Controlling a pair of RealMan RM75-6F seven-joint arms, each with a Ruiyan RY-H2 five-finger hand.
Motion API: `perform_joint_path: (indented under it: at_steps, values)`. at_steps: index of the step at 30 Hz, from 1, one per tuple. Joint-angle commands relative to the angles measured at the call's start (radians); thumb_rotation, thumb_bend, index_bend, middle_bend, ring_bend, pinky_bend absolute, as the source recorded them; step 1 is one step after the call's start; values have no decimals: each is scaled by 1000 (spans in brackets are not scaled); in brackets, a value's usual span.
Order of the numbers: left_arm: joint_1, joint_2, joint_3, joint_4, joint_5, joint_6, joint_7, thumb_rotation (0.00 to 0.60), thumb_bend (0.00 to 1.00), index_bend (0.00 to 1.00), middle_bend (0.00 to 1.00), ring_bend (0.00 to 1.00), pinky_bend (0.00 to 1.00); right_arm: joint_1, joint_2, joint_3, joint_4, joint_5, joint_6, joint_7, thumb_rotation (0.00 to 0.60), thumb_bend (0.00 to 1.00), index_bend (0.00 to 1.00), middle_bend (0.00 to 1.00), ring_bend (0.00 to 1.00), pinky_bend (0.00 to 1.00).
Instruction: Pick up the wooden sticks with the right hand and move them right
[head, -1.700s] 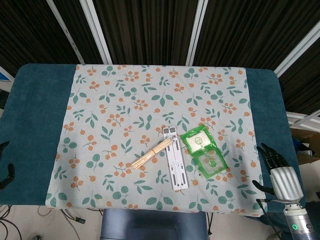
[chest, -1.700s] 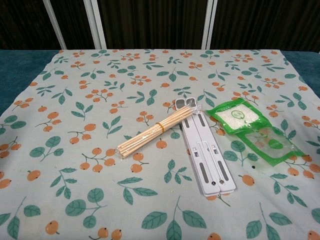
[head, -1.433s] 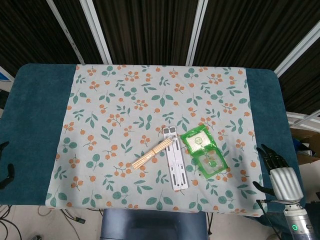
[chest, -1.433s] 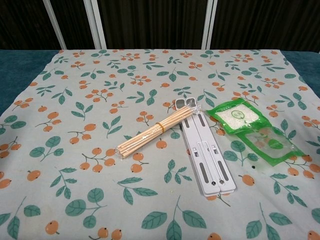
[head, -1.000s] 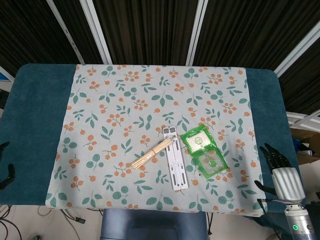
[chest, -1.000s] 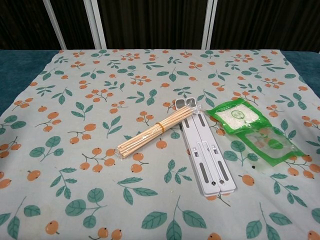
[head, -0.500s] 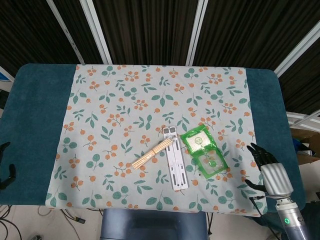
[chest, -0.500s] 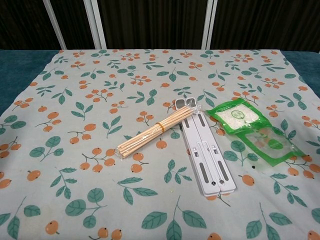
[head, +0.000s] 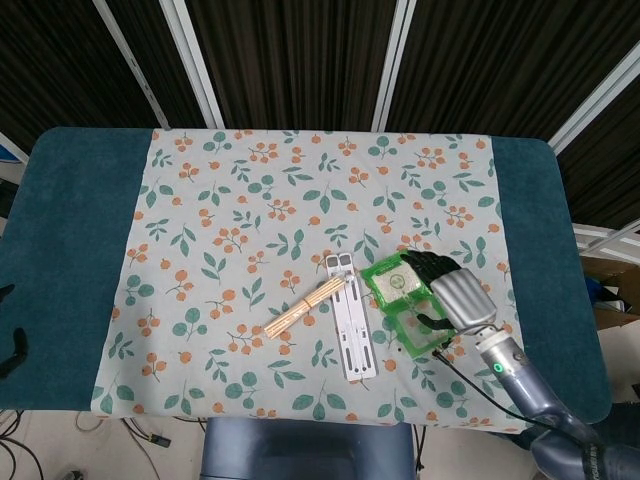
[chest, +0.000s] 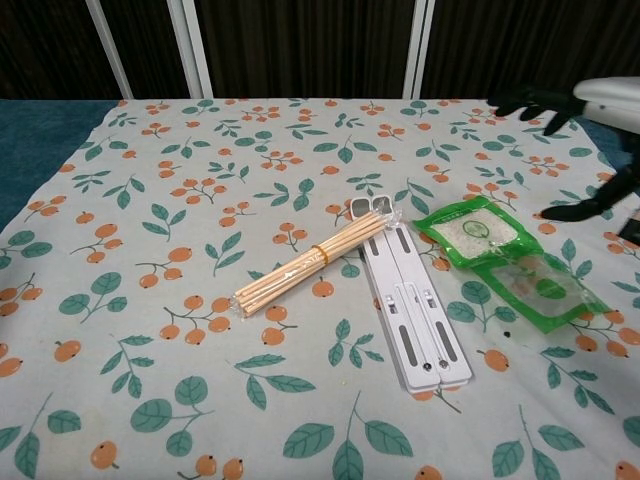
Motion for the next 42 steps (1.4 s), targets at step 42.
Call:
perform_joint_path:
  at_steps: [42]
  values:
    - [-3, 0, -22, -21, -79, -17, 6, 600, 546, 129, 0, 0, 0, 424, -505, 36, 291, 380, -240, -536, 600, 319, 389, 375, 307, 211]
